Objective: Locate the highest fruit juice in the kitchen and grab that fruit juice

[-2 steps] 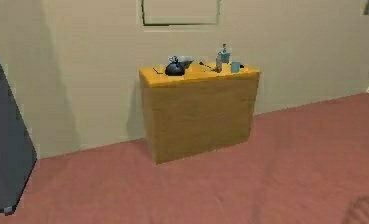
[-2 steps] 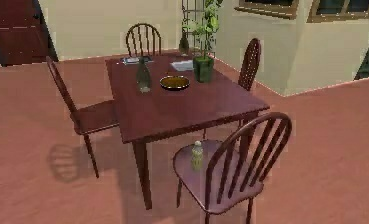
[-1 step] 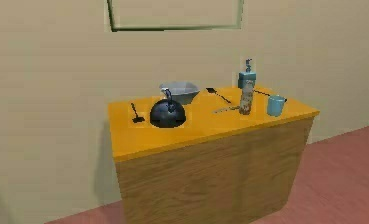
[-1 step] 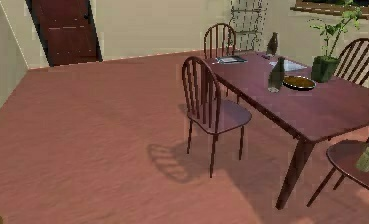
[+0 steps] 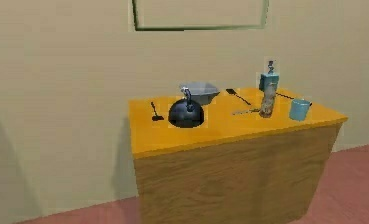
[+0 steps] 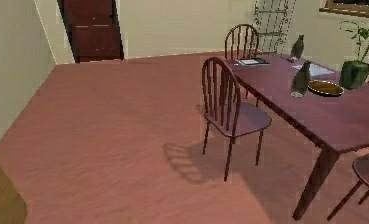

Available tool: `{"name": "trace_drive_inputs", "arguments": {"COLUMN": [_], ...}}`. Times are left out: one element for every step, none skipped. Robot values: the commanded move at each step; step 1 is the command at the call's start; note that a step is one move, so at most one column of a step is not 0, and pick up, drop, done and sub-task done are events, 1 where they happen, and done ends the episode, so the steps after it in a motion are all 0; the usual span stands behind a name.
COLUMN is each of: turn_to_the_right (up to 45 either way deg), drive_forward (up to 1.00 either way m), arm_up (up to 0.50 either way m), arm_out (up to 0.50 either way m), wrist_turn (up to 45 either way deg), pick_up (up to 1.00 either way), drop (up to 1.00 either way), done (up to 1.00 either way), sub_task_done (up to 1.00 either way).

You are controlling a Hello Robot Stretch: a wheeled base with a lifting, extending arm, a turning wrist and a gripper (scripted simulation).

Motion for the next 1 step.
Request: {"name": "trace_drive_inputs", "arguments": {"turn_to_the_right": [0.0], "drive_forward": [0.25], "arm_up": [0.0], "arm_out": [0.0], "wrist_turn": [0.0], "pick_up": [0.0], "drop": [0.0], "done": [0.0], "sub_task_done": [0.0]}}
